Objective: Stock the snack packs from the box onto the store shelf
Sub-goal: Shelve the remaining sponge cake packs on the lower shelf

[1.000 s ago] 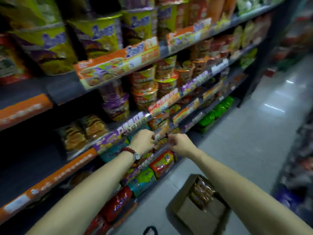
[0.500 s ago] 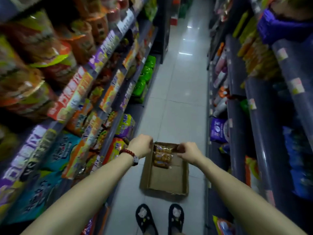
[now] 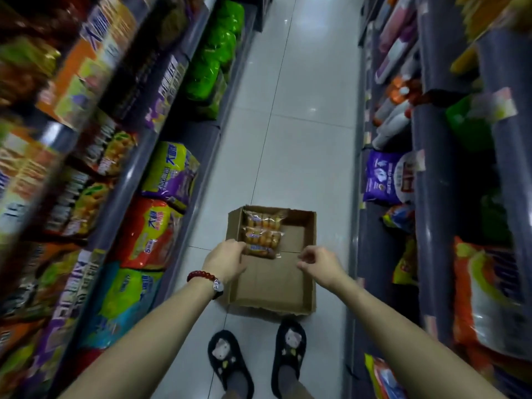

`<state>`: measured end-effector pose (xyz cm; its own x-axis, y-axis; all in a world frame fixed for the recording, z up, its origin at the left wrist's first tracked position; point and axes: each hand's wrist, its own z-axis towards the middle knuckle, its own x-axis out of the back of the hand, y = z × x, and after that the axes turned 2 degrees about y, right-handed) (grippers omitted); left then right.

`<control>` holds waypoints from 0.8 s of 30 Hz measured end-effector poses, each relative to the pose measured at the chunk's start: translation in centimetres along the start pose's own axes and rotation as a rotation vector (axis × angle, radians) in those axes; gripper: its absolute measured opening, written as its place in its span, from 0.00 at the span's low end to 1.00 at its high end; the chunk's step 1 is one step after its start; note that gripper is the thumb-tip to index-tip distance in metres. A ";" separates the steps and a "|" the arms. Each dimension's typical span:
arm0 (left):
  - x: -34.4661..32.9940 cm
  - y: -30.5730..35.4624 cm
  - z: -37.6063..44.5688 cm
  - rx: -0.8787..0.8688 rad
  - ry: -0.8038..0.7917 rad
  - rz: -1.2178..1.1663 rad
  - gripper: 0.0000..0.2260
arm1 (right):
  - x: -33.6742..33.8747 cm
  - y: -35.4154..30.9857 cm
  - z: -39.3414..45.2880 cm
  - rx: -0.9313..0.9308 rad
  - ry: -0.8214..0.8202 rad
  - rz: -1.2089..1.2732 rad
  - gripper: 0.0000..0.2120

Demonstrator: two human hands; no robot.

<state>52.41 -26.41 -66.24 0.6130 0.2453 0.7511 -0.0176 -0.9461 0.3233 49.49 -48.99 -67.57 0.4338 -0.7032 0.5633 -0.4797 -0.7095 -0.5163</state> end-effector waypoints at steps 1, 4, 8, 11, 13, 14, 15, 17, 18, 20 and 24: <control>-1.4 -0.6 1.5 0.009 0.005 -0.014 0.16 | -1.1 1.1 1.6 -0.007 0.006 0.031 0.11; -5.9 -2.5 6.2 0.008 0.021 -0.073 0.18 | -4.3 4.2 6.5 -0.022 0.035 0.103 0.08; -11.6 -4.8 12.1 -0.036 0.056 -0.163 0.20 | -8.3 8.5 12.8 -0.017 0.080 0.161 0.10; -14.9 -6.5 16.9 -0.085 0.088 -0.243 0.22 | -10.6 11.4 18.1 0.007 0.111 0.186 0.13; -16.7 -7.6 20.3 -0.116 0.128 -0.332 0.23 | -11.6 12.9 21.8 0.013 0.161 0.218 0.15; -17.4 -8.0 21.9 -0.130 0.144 -0.380 0.22 | -11.9 13.5 23.6 0.012 0.191 0.244 0.15; -17.9 -8.2 23.2 -0.142 0.155 -0.422 0.22 | -12.0 13.9 25.2 0.018 0.216 0.268 0.14; -19.1 -8.6 26.0 -0.189 0.188 -0.462 0.22 | -12.7 14.6 28.4 0.053 0.257 0.296 0.13; -19.6 -8.8 27.3 -0.216 0.204 -0.464 0.22 | -12.9 14.8 29.7 0.068 0.275 0.311 0.12; -20.4 -9.2 29.6 -0.261 0.224 -0.425 0.23 | -13.2 15.5 31.9 0.089 0.304 0.357 0.12; -21.0 -10.0 32.0 -0.323 0.230 -0.265 0.23 | -14.0 16.9 33.9 0.116 0.326 0.441 0.10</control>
<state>65.01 -28.84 -103.68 0.4389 0.5439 0.7152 -0.1512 -0.7399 0.6555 61.14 -52.71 -106.03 -0.0560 -0.8971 0.4382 -0.4671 -0.3644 -0.8057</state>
